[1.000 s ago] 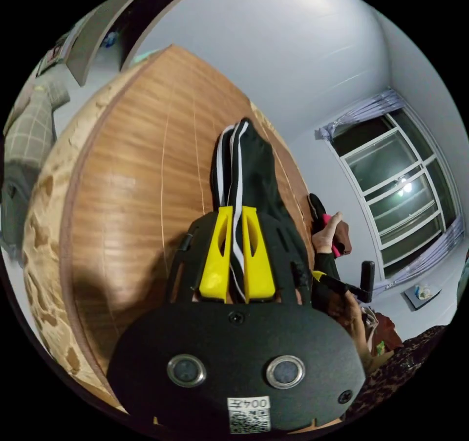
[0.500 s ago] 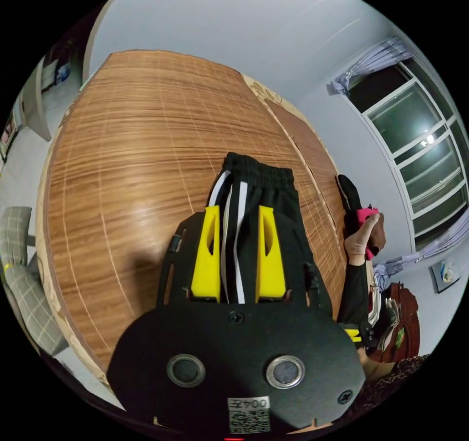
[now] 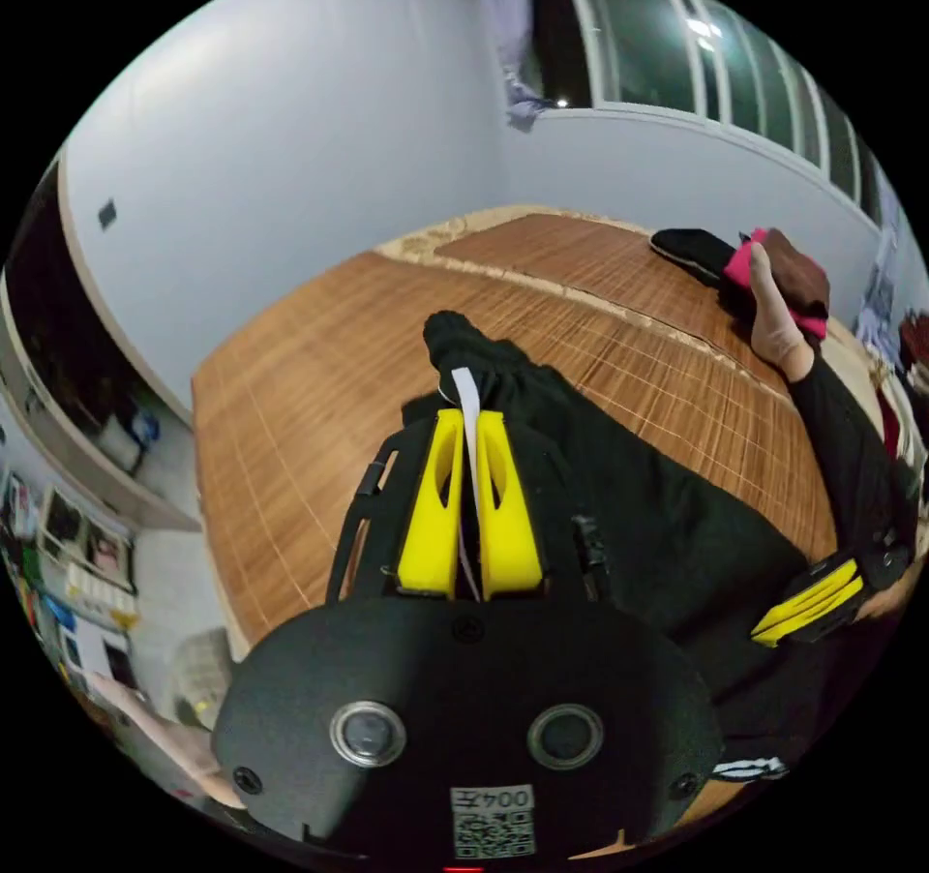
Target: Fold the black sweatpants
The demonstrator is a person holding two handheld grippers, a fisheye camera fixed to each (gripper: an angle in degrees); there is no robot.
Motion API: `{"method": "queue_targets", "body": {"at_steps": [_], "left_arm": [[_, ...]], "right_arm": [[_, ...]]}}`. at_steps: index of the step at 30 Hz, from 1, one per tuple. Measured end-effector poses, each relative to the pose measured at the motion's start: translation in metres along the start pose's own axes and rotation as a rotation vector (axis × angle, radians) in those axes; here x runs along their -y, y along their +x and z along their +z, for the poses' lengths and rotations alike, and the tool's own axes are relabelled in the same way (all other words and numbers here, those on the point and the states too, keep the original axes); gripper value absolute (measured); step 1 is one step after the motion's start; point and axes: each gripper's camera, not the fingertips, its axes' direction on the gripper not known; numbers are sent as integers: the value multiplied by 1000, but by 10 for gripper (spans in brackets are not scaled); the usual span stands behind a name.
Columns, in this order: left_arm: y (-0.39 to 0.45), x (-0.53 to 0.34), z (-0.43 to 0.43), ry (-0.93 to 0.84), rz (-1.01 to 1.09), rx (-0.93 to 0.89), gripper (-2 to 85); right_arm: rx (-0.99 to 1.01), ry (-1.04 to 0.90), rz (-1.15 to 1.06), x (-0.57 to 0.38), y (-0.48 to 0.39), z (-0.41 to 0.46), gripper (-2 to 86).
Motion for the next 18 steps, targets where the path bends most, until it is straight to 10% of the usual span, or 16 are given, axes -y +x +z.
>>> {"method": "queue_targets", "body": {"at_steps": [18], "left_arm": [[-6,-6,88,-163,-365,-97,34]], "right_arm": [[3,-49,40,-8,-9,18,44]]}}
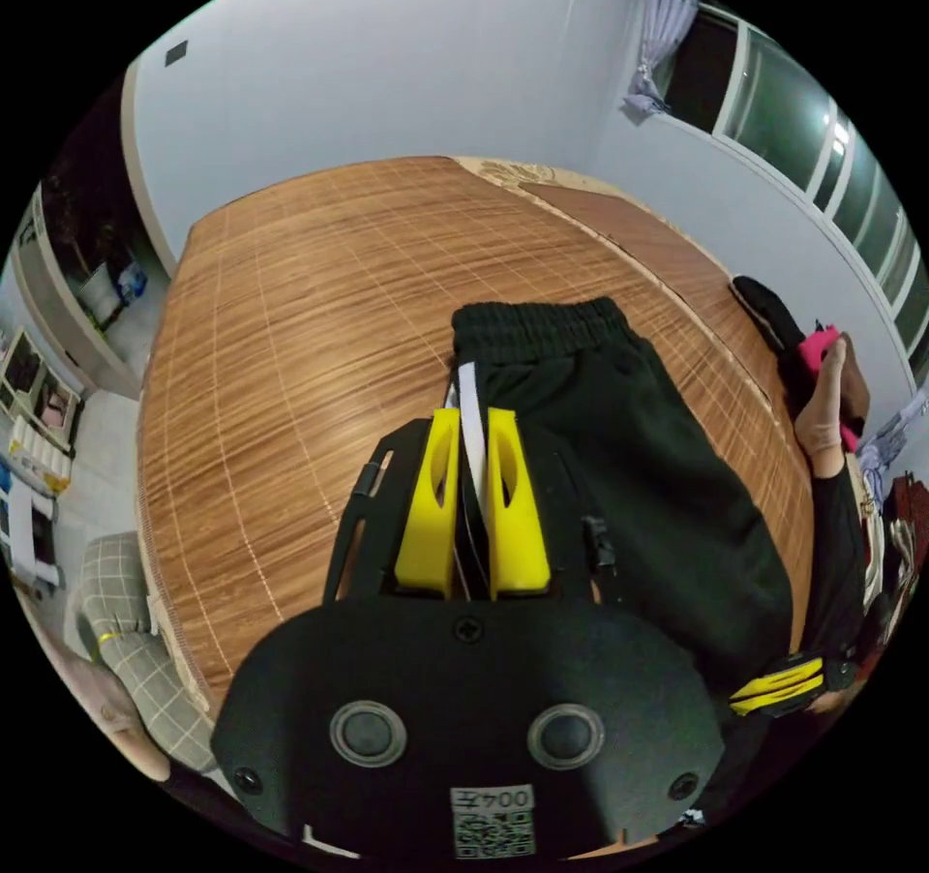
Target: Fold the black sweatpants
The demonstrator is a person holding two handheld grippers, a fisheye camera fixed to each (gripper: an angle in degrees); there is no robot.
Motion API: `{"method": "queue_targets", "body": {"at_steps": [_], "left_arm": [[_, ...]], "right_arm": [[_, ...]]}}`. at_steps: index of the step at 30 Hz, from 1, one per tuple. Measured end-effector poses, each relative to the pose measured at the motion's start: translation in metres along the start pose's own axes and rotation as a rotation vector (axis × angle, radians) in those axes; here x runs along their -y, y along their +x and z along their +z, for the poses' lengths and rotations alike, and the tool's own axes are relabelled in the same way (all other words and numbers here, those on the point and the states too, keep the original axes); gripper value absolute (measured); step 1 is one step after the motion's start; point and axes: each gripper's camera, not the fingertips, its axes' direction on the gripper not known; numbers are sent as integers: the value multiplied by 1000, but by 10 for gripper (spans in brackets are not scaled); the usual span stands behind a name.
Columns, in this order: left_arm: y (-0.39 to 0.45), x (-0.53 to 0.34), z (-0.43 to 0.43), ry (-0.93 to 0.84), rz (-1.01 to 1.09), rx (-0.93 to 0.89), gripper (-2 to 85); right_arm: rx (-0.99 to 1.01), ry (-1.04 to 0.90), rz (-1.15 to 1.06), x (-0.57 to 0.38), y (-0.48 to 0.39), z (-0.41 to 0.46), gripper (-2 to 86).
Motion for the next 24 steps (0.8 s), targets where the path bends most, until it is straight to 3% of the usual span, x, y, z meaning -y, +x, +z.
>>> {"method": "queue_targets", "body": {"at_steps": [4,8,13,17,24], "left_arm": [[39,-17,-50,111,-11,-30,52],[129,-74,-71,34,119,-170,90],[212,-144,-35,-166,244,34,122],[218,-150,-29,-133,208,74,121],[187,-114,-8,-90,194,190,113]], "right_arm": [[9,2,-3,-7,-3,0,49],[0,71,-18,-17,-8,-15,52],[-113,301,54,-43,0,-58,64],[-153,445,128,-68,14,-87,66],[-108,487,178,-88,28,-101,60]]}}
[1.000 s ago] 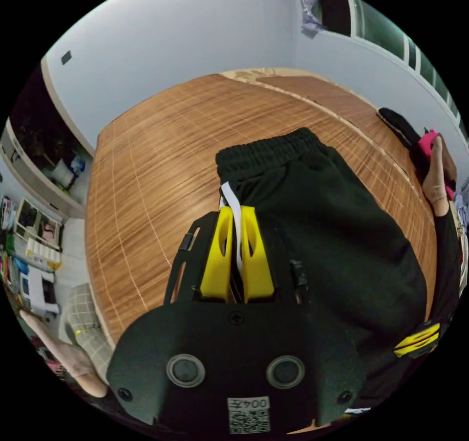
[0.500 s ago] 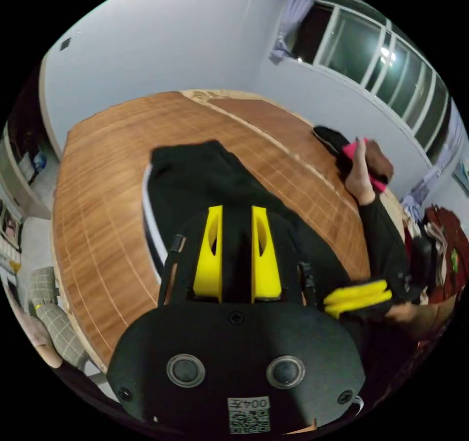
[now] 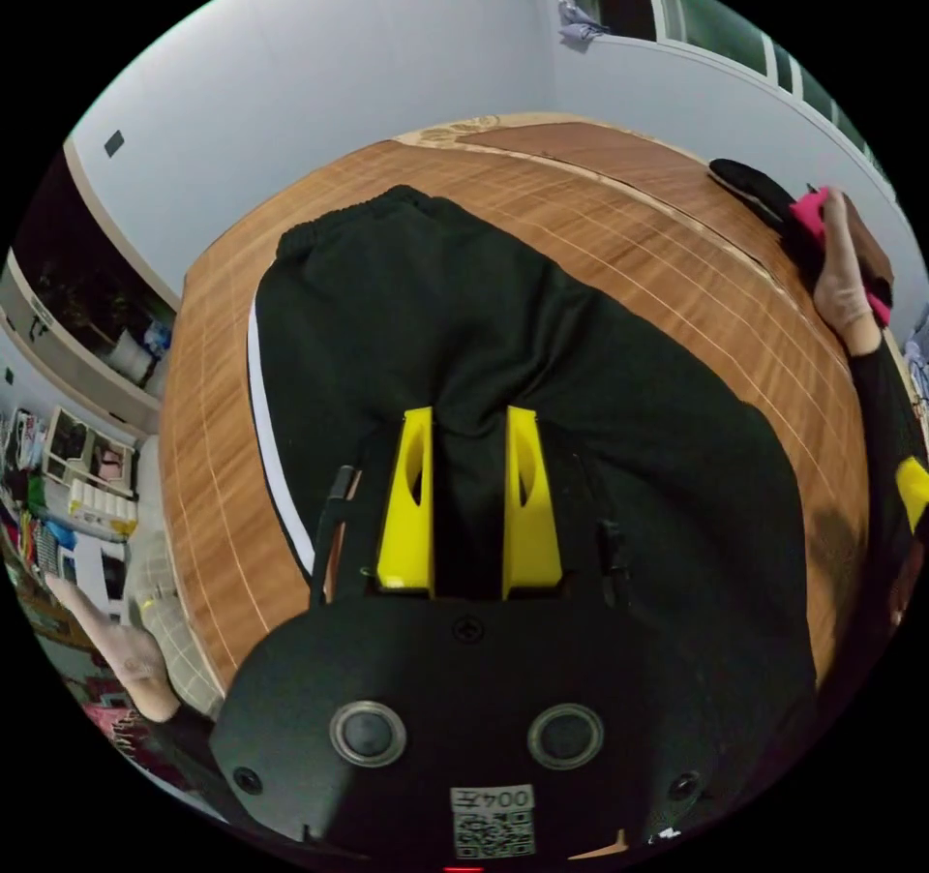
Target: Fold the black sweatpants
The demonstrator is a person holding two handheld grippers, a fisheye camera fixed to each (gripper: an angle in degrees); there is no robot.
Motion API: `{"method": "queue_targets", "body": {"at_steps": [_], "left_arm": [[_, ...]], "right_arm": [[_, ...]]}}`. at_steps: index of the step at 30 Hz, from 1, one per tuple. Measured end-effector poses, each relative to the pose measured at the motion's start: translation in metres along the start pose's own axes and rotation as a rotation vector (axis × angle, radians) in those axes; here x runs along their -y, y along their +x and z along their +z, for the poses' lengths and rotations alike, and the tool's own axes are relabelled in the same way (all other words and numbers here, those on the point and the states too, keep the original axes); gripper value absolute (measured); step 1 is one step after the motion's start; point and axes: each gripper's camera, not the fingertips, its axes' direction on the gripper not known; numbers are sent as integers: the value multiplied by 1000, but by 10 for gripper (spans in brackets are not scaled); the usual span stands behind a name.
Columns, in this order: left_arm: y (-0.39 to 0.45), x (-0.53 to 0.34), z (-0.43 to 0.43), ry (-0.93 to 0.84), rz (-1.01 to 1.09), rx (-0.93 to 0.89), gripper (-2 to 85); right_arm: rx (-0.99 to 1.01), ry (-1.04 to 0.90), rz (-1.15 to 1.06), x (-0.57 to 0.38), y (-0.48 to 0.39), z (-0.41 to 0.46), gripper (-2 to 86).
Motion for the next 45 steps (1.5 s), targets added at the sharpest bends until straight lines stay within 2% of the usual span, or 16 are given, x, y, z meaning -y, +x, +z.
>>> {"method": "queue_targets", "body": {"at_steps": [4,6,8,9,12,18,20,23,25,29,33,36,39,41,44,45], "left_arm": [[-57,64,31,1,35,99,113],[-97,89,17,-46,-130,149,97],[-126,86,-27,144,-262,-32,90],[-128,82,-34,164,-272,-67,92],[-113,33,-60,187,-194,-173,102],[-51,-187,-158,192,-168,-397,129],[-8,-271,-197,153,-144,-352,142],[43,-332,-221,103,-80,-209,167],[62,-351,-218,81,-35,-117,179],[59,-370,-191,-22,-30,-82,186],[36,-388,-171,-107,-10,-32,134],[-12,-406,-191,-86,-132,-223,78],[-83,-429,-217,49,-428,-668,64],[-132,-460,-213,208,-730,-1131,58],[-156,-503,-181,370,-947,-1497,54],[-157,-512,-173,374,-969,-1532,54]], "right_arm": [[-5,20,-5,-3,4,-1,60],[-9,5,-2,-2,9,3,62],[-1,-19,11,0,17,9,63],[4,-27,12,0,19,11,63],[40,-112,-13,5,24,26,64],[213,-340,-107,-5,23,64,60],[271,-421,-141,-12,19,81,59],[235,-435,-178,-25,11,90,60],[206,-431,-171,-35,10,90,62],[188,-406,-154,-62,8,72,77],[188,-410,-174,-78,7,54,96],[263,-379,-127,-90,17,40,115],[438,-341,-46,-99,29,32,139],[567,-324,36,-104,42,33,161],[779,-307,155,-109,66,40,170],[826,-303,177,-110,71,41,169]]}}
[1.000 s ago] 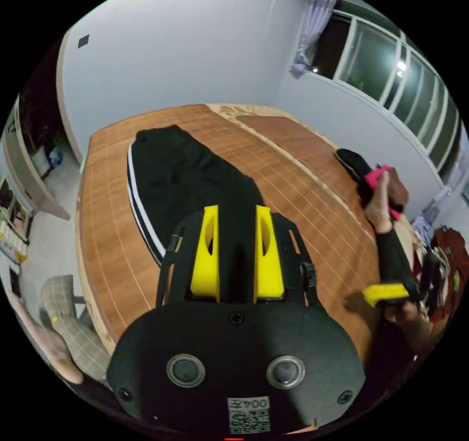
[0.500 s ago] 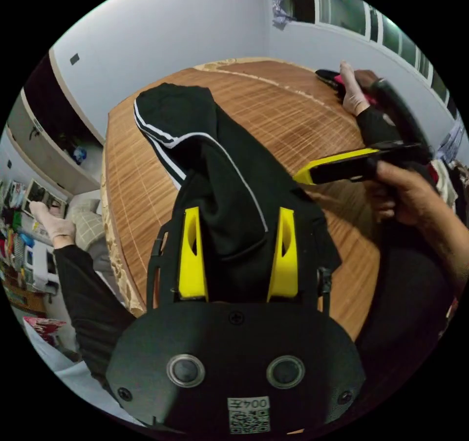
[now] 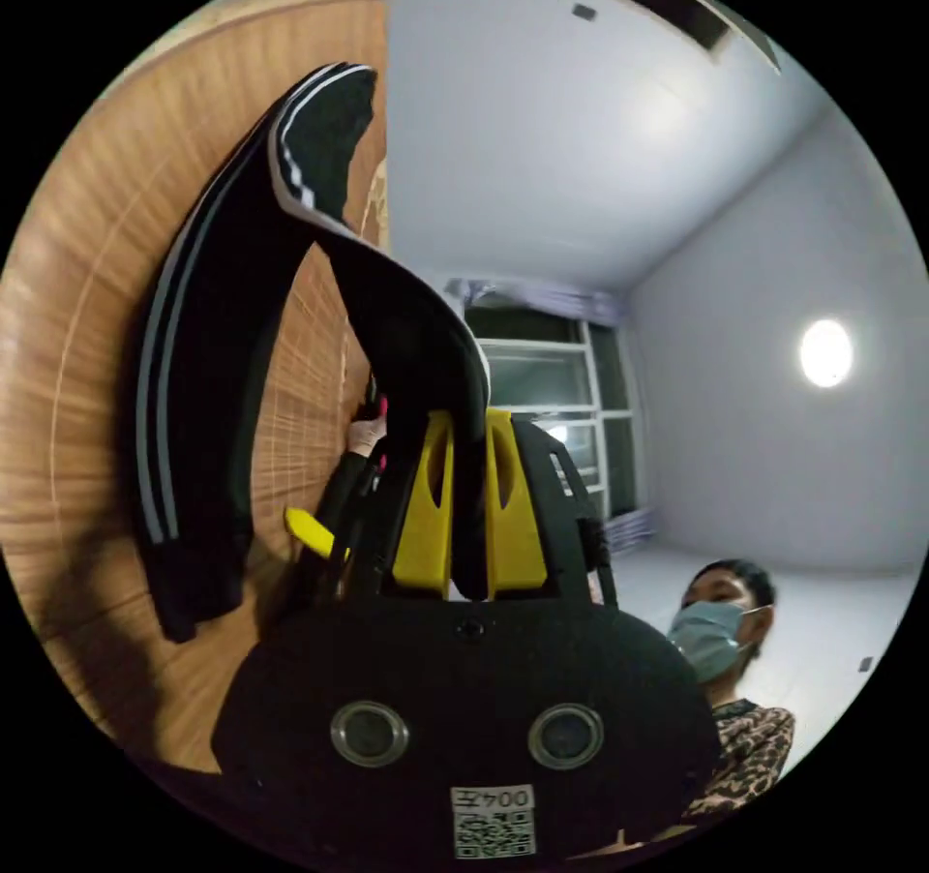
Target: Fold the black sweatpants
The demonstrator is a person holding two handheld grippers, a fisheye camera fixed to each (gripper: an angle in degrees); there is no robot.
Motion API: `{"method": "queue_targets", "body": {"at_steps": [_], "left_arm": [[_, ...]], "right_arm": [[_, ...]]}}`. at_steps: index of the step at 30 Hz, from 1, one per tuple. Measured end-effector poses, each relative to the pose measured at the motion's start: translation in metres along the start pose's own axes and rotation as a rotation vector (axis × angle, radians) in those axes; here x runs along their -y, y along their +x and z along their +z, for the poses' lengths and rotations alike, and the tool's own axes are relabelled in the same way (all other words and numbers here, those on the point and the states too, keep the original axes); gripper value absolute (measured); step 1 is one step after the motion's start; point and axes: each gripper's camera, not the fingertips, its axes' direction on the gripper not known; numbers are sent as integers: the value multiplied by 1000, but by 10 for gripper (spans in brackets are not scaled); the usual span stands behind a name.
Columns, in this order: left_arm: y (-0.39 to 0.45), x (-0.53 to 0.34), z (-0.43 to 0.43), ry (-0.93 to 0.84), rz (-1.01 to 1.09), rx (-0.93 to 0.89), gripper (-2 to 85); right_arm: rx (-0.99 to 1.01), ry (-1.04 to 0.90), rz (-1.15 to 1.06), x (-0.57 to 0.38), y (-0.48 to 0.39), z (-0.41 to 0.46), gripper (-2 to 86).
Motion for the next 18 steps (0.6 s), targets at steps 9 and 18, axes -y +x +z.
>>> {"method": "queue_targets", "body": {"at_steps": [9,18], "left_arm": [[-124,-49,-91,-23,-172,257,76],[-114,-59,-131,-61,-79,299,131]], "right_arm": [[98,-12,164,-10,44,-16,138],[-40,-72,232,-19,35,-7,113]]}}
